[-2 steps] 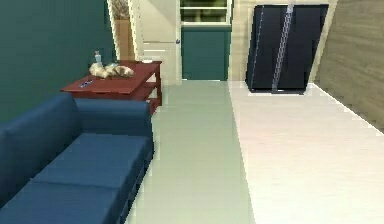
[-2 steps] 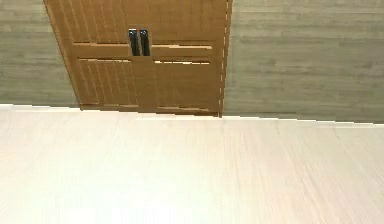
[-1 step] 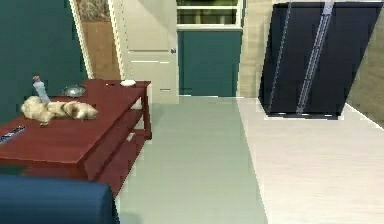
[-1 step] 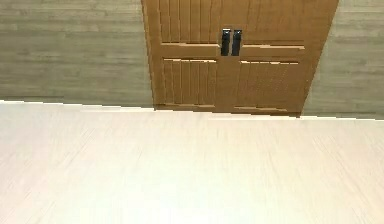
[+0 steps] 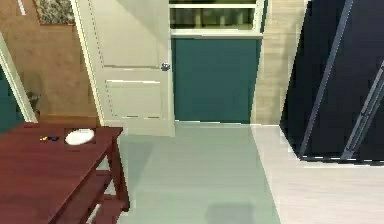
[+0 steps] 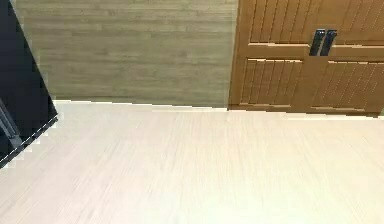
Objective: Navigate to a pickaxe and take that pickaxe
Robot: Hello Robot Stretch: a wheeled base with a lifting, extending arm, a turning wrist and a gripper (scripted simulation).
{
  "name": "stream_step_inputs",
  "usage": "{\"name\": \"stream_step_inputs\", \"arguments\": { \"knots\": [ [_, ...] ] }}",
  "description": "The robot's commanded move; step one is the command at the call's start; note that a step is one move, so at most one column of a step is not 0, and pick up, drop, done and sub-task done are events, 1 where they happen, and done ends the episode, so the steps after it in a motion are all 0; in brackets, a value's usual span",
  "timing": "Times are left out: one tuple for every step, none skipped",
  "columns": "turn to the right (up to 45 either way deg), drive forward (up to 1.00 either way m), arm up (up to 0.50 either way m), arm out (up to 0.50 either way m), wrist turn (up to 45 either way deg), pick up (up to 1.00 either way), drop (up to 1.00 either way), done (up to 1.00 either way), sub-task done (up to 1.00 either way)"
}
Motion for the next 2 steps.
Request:
{"name": "stream_step_inputs", "arguments": {
  "knots": [
    [0.0, 1.0, 0.0, 0.0, 0.0, 0.0, 0.0, 0.0, 0.0],
    [-9.0, 0.0, 0.0, 0.0, 0.0, 0.0, 0.0, 0.0, 0.0]
  ]
}}
